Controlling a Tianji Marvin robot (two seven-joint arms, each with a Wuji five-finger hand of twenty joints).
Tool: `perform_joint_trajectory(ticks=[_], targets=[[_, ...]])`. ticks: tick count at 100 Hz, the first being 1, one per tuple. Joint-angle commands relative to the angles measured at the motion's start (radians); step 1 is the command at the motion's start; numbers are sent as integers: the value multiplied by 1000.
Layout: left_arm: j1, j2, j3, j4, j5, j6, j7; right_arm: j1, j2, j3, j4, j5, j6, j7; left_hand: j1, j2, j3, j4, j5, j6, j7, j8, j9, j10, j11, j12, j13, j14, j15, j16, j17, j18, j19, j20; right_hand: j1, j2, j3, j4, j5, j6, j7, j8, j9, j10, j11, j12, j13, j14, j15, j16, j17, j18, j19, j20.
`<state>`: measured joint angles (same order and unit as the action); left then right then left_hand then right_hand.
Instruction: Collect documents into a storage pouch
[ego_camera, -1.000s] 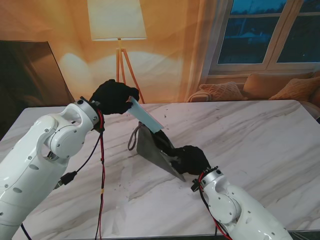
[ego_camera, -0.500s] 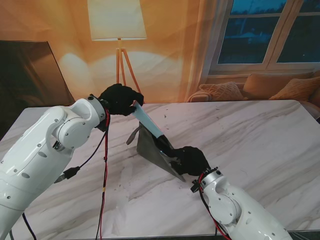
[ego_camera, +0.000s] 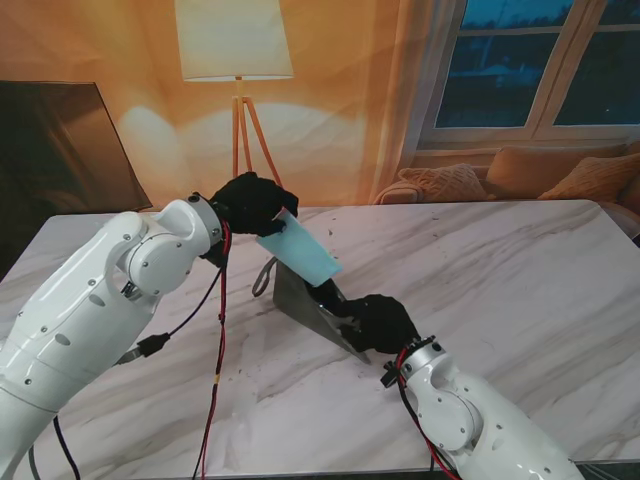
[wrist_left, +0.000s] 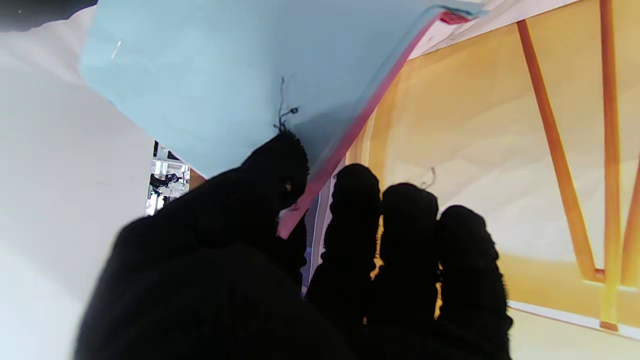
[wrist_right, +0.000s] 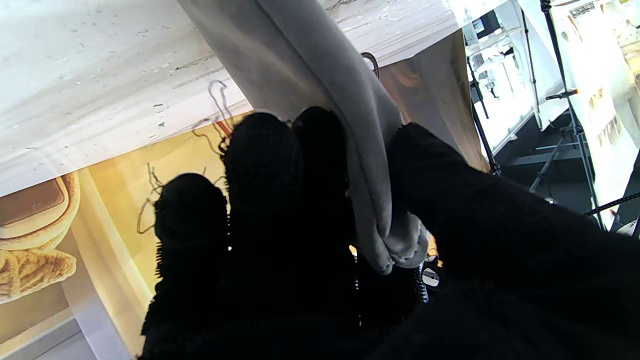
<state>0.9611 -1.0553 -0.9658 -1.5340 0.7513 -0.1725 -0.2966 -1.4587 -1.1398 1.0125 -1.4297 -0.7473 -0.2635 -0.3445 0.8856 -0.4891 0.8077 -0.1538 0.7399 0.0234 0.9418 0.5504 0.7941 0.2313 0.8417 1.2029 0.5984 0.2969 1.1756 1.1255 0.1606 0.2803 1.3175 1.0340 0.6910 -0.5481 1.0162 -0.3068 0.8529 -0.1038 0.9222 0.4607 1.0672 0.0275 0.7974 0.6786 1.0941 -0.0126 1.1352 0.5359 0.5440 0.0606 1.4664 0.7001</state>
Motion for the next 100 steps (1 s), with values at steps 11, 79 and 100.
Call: perform_joint_trajectory(ticks=[11,79,100], targets=[[14,-10,7,-1,-54,35,-18,-7,1,-2,-7,-1,8,25,-9,26,12,-23,-5,-14,-15,-35,-132,2,-176,-28,-136,18,-188,-80,-115,-41,-57,-63,76,63,39,56,76,-118,55,21,-18,-4,-8,8,-26,-52,-14,8,-13,-17,-1,-3],[50,-37,8,-1,-323,156,-23,-8,3,4,-12,3,20,38,17,-1,2,-42,-37,-11,-65,-44,-153,-22,-345,-614,-159,71,-645,-452,-193,20,-309,-296,74,63,41,55,71,-116,58,15,-18,-2,-7,9,-25,-52,-15,10,-14,-17,-4,-2],[63,-31,-3,-4,-326,142,-38,-6,2,1,-9,7,23,38,-93,26,31,-5,-130,22,-264,-59,-147,-25,-331,-616,-144,49,-574,-412,-182,20,-285,-284,66,63,42,53,65,-116,58,13,-22,-2,-9,8,-26,-51,-16,10,-14,-17,-4,-1]])
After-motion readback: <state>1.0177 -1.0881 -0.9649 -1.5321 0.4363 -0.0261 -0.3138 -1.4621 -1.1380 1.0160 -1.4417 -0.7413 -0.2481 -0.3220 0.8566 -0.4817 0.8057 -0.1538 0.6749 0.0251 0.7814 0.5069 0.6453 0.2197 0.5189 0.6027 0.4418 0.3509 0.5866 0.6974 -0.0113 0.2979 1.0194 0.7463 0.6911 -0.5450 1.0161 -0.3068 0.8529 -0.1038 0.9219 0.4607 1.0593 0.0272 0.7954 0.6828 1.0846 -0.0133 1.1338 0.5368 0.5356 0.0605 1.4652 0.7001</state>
